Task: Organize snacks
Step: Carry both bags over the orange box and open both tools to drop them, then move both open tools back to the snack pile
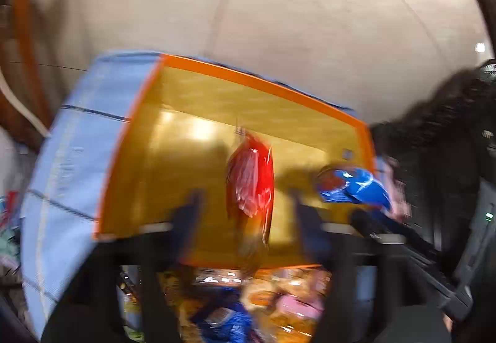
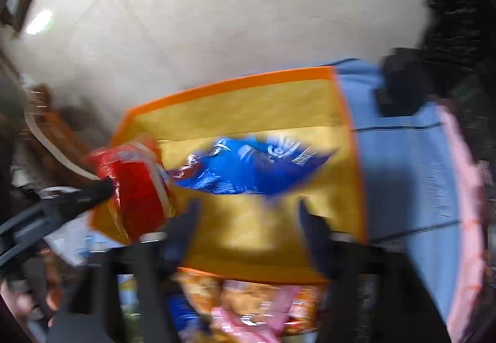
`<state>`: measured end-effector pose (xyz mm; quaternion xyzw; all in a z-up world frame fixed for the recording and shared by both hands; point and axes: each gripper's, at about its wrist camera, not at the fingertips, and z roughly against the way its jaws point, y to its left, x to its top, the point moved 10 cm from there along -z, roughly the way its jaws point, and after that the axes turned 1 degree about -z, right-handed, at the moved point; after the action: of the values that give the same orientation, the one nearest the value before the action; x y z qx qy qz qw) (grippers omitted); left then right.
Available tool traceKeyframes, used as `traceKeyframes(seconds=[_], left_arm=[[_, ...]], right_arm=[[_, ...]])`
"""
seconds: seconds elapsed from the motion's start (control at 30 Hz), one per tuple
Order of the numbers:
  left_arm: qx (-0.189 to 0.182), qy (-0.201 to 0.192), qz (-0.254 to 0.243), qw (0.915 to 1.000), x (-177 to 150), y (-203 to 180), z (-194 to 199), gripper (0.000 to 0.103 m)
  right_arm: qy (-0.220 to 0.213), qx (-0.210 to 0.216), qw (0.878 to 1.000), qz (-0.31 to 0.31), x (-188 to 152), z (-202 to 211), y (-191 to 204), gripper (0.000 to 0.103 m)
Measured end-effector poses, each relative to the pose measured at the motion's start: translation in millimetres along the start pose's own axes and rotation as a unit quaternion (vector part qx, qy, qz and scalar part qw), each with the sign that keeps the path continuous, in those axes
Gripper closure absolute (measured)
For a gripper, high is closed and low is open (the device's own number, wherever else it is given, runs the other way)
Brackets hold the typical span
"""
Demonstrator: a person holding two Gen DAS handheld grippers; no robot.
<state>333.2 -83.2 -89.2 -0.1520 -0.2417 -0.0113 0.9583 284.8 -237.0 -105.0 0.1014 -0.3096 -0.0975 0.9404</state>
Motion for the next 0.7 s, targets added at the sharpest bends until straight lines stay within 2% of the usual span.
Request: traceKeyframes(seconds=[0.03, 0.07, 0.17, 0.23, 0.27, 0.43, 0.5, 0.6, 0.7], left_arm=[[0.028, -0.031, 0.000, 0.9992, 0, 8, 10, 0.010], [0.030, -0.043, -0.004, 0.9986, -2, 12, 14, 0.010], [0.022, -0.025, -0.027, 0.9991, -23, 16, 22, 0.010], [0.029, -0.021, -0.048, 0.9982, -41, 22, 32, 0.010], [0.034, -0.023, -0.058, 0.9975, -53, 27, 38, 0.010], [0.079, -0.001, -0.107, 0.9911, -130, 56, 64, 0.009], [0.102, 0.018, -0.126, 0.9865, -166, 73, 71, 0.009], [0.132, 0.053, -0.152, 0.9780, -210, 94, 74, 0.009], [0.146, 0.075, -0.141, 0.9762, -236, 116, 78, 0.009]], right_arm=[[-0.016, 0.004, 1.000, -0.001, 0, 7, -1, 0.024], [-0.023, 0.012, 1.000, -0.001, -3, 14, -3, 0.023], [-0.028, 0.021, 0.999, -0.027, -26, 36, -20, 0.021], [-0.038, 0.019, 0.998, -0.055, -50, 56, -38, 0.011], [-0.039, 0.015, 0.997, -0.067, -65, 64, -46, 0.010], [0.010, -0.020, 0.998, -0.067, -152, 78, -81, 0.010], [0.029, -0.042, 0.998, -0.046, -186, 85, -88, 0.010], [0.068, -0.048, 0.995, -0.059, -229, 87, -101, 0.010], [0.096, -0.048, 0.991, -0.086, -256, 84, -107, 0.010]])
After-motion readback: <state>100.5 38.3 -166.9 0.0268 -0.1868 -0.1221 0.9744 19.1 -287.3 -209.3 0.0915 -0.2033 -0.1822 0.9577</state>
